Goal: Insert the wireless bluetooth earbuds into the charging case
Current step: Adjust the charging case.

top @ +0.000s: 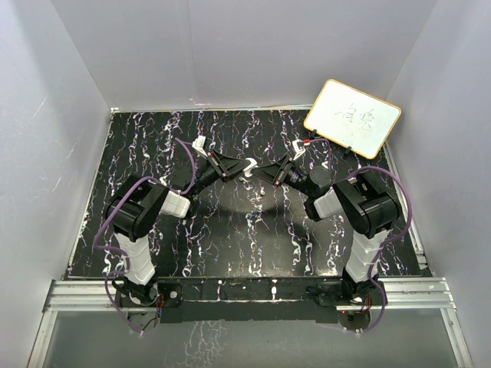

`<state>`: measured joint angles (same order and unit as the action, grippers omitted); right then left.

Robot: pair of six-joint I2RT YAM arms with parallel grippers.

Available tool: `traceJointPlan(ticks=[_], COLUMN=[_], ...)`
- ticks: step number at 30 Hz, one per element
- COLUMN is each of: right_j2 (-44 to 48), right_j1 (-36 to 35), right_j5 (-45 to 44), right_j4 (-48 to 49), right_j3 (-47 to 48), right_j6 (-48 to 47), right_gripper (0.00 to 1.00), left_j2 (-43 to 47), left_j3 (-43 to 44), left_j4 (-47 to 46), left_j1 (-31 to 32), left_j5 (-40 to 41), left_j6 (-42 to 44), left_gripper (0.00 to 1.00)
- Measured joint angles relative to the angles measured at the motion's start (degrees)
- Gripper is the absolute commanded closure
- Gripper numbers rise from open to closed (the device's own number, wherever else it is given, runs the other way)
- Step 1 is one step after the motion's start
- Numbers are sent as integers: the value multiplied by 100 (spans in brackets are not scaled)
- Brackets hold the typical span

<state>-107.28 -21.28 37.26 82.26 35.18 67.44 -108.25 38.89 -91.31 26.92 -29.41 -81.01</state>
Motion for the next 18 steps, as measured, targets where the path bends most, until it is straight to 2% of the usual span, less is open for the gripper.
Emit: traceJointPlan(ticks=[11, 18], right_j2=[107, 289], right_j1=[33, 50], right_j5=[70, 223], right_j4=[-212, -721], right_j3=[0, 9], right_j6=[-157, -428], right_gripper=[82, 83], left_j2=[0, 0], left_j3=[-31, -136], left_j4=[-4, -9], left_j1=[0, 0], left_j5=[-42, -129], left_j6=[0, 4], left_gripper=[80, 66])
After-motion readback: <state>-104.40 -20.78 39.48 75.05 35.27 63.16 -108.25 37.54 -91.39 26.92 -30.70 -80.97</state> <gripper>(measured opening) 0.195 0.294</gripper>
